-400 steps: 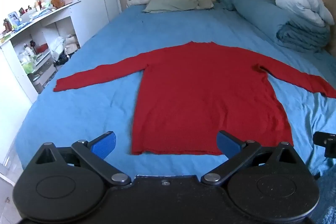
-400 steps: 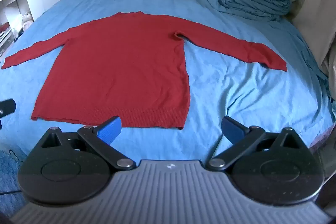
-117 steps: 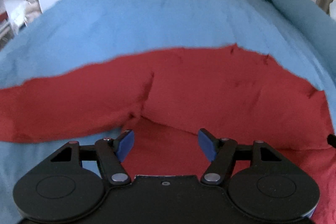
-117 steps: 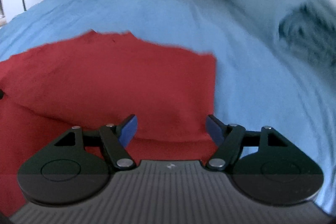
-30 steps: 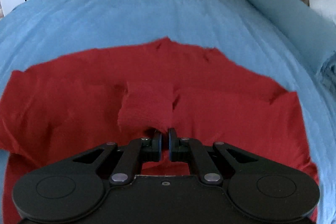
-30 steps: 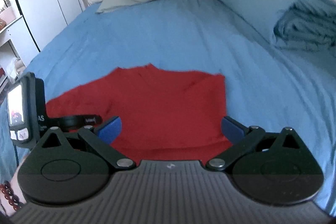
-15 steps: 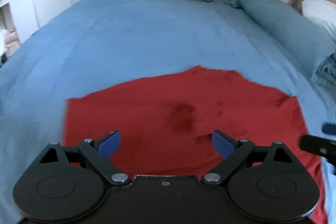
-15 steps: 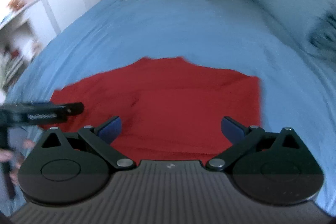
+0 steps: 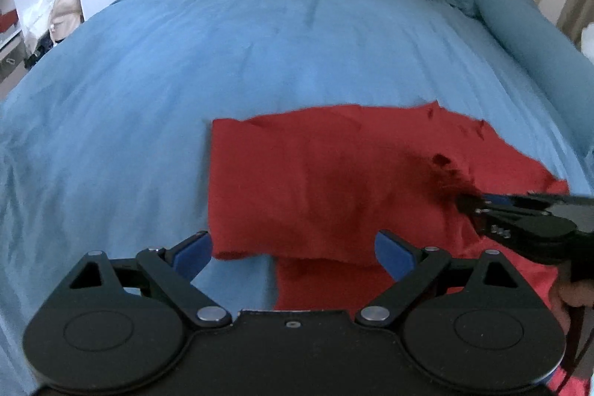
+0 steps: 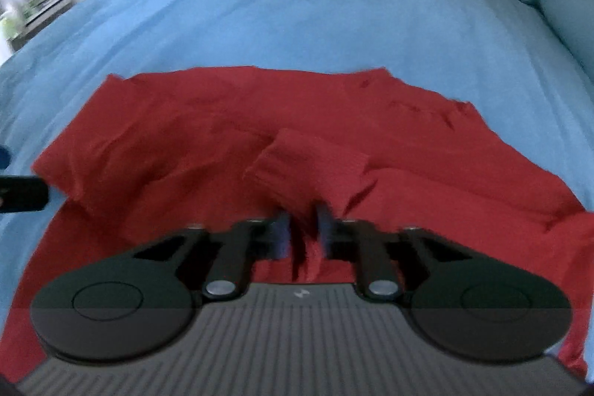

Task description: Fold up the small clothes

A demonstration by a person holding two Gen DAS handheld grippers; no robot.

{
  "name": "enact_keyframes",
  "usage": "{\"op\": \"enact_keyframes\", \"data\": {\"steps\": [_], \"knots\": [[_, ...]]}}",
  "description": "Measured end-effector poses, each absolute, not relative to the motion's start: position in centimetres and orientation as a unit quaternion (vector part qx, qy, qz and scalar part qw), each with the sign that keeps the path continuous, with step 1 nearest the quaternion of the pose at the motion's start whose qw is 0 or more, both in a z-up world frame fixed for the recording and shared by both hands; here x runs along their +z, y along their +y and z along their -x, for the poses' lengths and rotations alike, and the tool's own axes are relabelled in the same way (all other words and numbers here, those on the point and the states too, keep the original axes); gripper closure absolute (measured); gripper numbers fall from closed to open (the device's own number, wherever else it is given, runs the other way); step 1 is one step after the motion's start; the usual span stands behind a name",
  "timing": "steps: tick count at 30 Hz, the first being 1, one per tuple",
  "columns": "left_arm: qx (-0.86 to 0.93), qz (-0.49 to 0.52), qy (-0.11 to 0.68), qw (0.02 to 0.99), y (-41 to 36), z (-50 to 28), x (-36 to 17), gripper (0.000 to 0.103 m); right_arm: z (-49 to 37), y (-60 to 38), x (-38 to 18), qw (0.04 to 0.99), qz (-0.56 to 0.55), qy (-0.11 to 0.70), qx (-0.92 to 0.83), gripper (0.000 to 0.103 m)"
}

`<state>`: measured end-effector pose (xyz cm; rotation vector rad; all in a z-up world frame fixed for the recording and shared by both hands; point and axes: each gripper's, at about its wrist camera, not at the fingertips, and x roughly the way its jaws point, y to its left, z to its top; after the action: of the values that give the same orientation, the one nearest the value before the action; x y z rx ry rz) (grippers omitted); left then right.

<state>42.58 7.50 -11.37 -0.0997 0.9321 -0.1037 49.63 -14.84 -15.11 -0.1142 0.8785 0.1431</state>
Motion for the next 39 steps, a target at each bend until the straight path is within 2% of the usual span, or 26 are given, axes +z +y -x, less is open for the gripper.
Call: {"op": "enact_keyframes", "data": {"steps": [1, 5, 7, 9, 11, 13, 15, 16, 23, 26, 28, 31, 35, 38, 39], "knots": [[-0.051, 0.053, 0.447, 0.892, 7.8, -42.5, -11.1, 0.006, -49.6, -15.4, -14.9, 0.906, 0.035, 0.418, 0.059, 0.078], [-0.055, 0.070, 0.442, 0.892, 8.1, -42.9, -10.8, 0.006, -48.1, -19.7, -14.0, 0.910, -0.093, 0.405, -0.001, 0.078], [-0.058, 0.072, 0.444, 0.891, 7.9, -42.9, -10.9, 0.006, -47.5, -22.1, -15.5, 0.891, -0.173, 0.420, -0.016, 0.078], [-0.059, 0.070, 0.450, 0.888, 7.6, -43.0, -11.1, 0.007, -47.2, -23.3, -16.9, 0.877, -0.210, 0.431, -0.015, 0.075], [-0.063, 0.071, 0.452, 0.887, 7.3, -43.1, -11.4, 0.007, -46.8, -23.9, -17.4, 0.875, -0.234, 0.424, -0.004, 0.063], [-0.065, 0.069, 0.453, 0.886, 6.9, -43.1, -11.5, 0.006, -46.8, -24.0, -17.2, 0.872, -0.254, 0.418, 0.018, 0.032], [-0.065, 0.067, 0.456, 0.885, 6.6, -43.1, -11.8, 0.007, -46.5, -23.9, -16.8, 0.873, -0.271, 0.406, 0.020, 0.016], [-0.065, 0.067, 0.458, 0.884, 6.5, -43.1, -11.9, 0.007, -46.5, -23.7, -16.6, 0.874, -0.276, 0.400, 0.010, 0.015], [-0.068, 0.079, 0.461, 0.881, 6.3, -43.4, -11.8, 0.007, -47.3, -23.6, -16.8, 0.863, -0.293, 0.406, -0.069, 0.022], [-0.066, 0.081, 0.461, 0.881, 6.3, -43.5, -12.1, 0.007, -48.9, -22.4, -16.7, 0.865, -0.247, 0.423, -0.110, 0.035], [-0.064, 0.084, 0.463, 0.880, 6.4, -43.5, -12.1, 0.007, -49.2, -21.5, -16.6, 0.866, -0.204, 0.437, -0.132, 0.053], [-0.063, 0.089, 0.463, 0.880, 6.5, -43.5, -12.0, 0.007, -48.3, -21.3, -16.4, 0.868, -0.170, 0.446, -0.137, 0.061], [-0.067, 0.089, 0.462, 0.880, 6.6, -43.5, -12.0, 0.007, -46.4, -22.5, -16.0, 0.867, -0.188, 0.445, -0.126, 0.061], [-0.070, 0.088, 0.463, 0.879, 6.9, -43.6, -12.2, 0.007, -45.4, -23.7, -16.4, 0.864, -0.243, 0.430, -0.099, 0.052], [-0.070, 0.087, 0.464, 0.879, 7.0, -43.6, -12.2, 0.007, -45.5, -23.9, -16.6, 0.862, -0.258, 0.427, -0.090, 0.046]]}}
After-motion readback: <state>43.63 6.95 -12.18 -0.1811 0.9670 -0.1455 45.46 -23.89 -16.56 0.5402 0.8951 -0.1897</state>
